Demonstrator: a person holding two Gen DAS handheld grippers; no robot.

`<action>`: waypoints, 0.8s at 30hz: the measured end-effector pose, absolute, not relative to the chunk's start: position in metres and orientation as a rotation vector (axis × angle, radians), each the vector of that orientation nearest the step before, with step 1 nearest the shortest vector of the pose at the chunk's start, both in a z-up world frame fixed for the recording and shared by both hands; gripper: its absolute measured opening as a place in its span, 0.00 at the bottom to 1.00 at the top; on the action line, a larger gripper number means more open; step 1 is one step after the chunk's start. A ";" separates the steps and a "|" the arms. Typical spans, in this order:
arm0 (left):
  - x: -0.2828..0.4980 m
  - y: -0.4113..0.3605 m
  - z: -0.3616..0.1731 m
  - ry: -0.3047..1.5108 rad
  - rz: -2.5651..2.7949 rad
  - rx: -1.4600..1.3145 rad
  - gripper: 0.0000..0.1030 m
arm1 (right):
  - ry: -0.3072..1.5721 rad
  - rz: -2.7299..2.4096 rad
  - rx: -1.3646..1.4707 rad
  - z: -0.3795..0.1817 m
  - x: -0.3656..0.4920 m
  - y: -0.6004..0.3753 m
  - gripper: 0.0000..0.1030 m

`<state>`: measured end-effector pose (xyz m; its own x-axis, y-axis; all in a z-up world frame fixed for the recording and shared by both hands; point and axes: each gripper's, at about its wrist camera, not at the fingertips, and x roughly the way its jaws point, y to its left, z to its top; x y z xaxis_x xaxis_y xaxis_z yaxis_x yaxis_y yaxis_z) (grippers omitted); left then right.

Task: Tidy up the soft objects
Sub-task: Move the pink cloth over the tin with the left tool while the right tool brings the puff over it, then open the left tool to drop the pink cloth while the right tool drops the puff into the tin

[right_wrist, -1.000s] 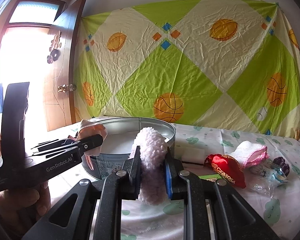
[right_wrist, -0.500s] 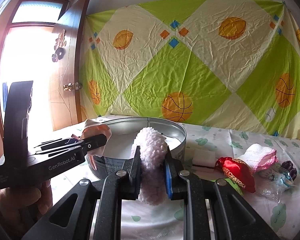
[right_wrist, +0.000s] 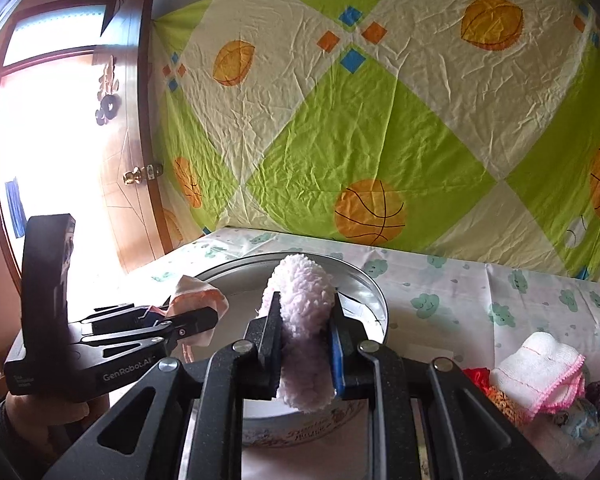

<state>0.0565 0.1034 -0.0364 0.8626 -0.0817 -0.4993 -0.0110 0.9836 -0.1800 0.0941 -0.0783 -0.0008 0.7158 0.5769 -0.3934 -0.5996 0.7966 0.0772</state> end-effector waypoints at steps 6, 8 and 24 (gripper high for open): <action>0.105 0.127 -0.033 0.622 0.008 -0.165 0.19 | 0.515 0.626 -0.055 -0.004 0.153 -0.060 0.20; 0.118 0.136 -0.034 0.655 0.019 -0.167 0.19 | 0.558 0.620 -0.060 -0.010 0.172 -0.051 0.20; 0.163 0.149 -0.048 0.828 0.083 -0.099 0.26 | 0.708 0.595 -0.091 -0.041 0.216 -0.024 0.26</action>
